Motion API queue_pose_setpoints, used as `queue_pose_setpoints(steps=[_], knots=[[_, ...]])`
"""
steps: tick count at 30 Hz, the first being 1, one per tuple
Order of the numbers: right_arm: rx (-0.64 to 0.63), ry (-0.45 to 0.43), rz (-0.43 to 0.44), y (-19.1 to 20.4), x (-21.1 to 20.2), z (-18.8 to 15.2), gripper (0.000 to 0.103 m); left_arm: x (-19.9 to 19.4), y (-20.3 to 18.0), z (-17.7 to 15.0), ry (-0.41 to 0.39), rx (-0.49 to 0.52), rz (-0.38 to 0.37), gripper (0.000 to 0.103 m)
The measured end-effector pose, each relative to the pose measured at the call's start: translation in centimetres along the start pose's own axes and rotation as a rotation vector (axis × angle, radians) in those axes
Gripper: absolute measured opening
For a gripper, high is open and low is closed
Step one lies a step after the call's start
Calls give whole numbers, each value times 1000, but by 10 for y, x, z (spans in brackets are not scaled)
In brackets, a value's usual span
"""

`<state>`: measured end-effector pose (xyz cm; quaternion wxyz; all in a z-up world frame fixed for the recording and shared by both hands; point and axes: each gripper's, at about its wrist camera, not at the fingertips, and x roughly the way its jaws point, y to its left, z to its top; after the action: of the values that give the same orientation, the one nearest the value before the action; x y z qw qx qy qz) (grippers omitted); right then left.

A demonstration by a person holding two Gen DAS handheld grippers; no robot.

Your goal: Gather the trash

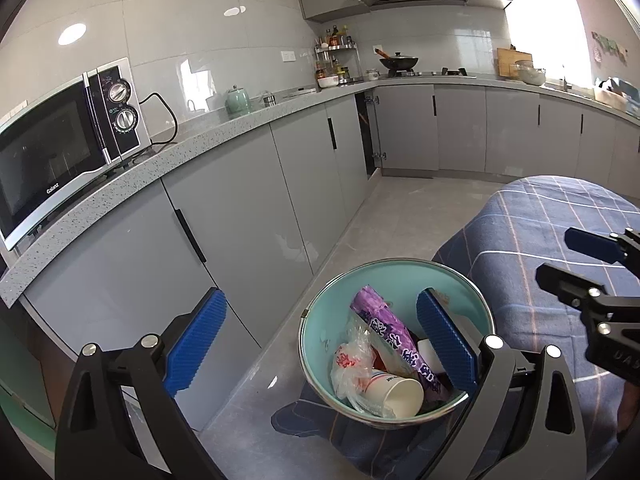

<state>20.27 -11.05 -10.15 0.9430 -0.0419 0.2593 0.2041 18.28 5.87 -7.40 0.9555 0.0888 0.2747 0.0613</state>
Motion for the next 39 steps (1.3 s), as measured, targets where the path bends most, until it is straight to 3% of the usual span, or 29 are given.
queue_pose_setpoints(steps=[10, 39], knots=[[10, -63, -28, 1, -29, 2, 59, -20, 5, 6, -49, -20, 0, 96], [22, -100, -53, -5, -41, 0, 62, -24, 8, 8, -64, -17, 11, 97]])
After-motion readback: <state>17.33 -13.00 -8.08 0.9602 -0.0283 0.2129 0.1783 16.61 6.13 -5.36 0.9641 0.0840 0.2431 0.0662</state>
